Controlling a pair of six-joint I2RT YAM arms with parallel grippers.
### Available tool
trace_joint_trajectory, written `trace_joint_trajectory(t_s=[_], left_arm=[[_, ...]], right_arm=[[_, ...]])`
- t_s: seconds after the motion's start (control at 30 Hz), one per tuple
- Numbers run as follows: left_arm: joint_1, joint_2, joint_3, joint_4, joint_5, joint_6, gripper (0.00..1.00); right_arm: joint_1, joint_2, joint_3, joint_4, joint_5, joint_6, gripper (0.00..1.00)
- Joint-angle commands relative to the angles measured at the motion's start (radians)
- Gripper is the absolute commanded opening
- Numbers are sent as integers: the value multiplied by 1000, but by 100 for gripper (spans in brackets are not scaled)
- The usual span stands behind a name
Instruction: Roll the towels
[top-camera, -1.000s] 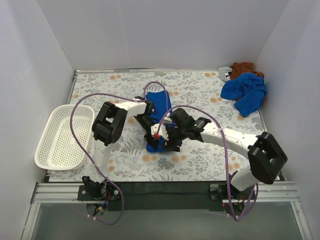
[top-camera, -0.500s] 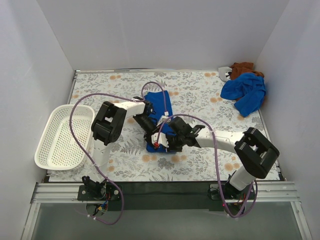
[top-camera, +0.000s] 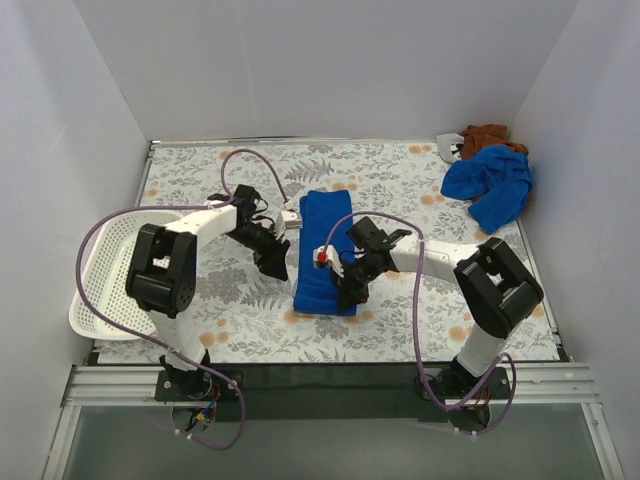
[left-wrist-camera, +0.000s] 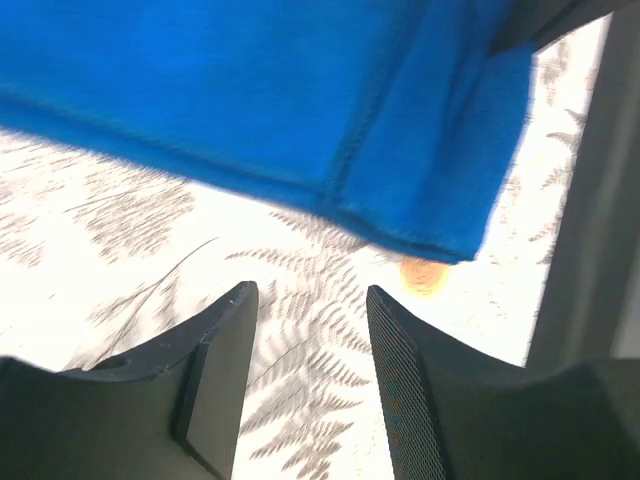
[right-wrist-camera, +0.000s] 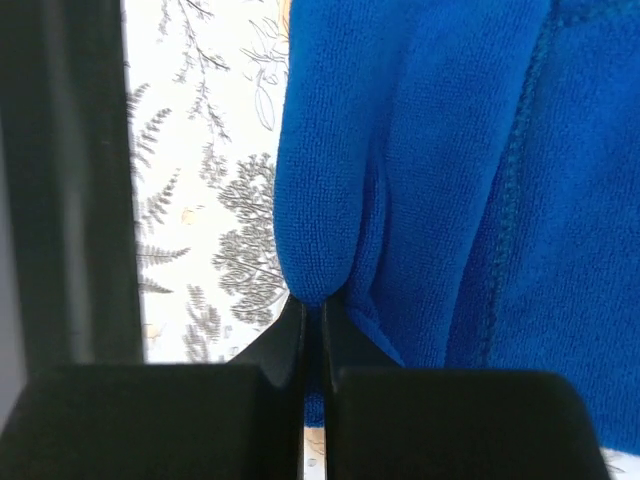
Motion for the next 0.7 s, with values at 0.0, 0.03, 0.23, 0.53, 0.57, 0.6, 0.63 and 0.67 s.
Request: trace_joint_trajectory(t_s=[0.0, 0.03, 0.23, 0.53, 0.57, 0.6, 0.63, 0.67], left_arm=[[13, -149, -51, 138, -50, -21, 45], [12, -224, -92, 182, -53, -12, 45], [-161, -493, -312, 372, -287, 90, 47], [-502, -670, -602, 722, -572, 229, 47], [-516, -659, -605, 739, -579, 232, 47], [-528, -638, -614, 755, -584, 244, 47], [-556, -624, -619, 787, -590, 248, 47], [-568, -611, -623, 801, -595, 258, 47]], right_arm=[[-42, 54, 85, -119, -197, 72, 1], [-51, 92, 107, -148, -214, 84, 1], [-122, 294, 238, -257, -375, 109, 1], [-146, 463, 348, -369, -509, 91, 1], [-152, 473, 360, -374, -513, 92, 1], [-155, 489, 366, -383, -527, 94, 1], [-158, 499, 372, -387, -535, 94, 1], [-166, 506, 377, -392, -542, 94, 1]])
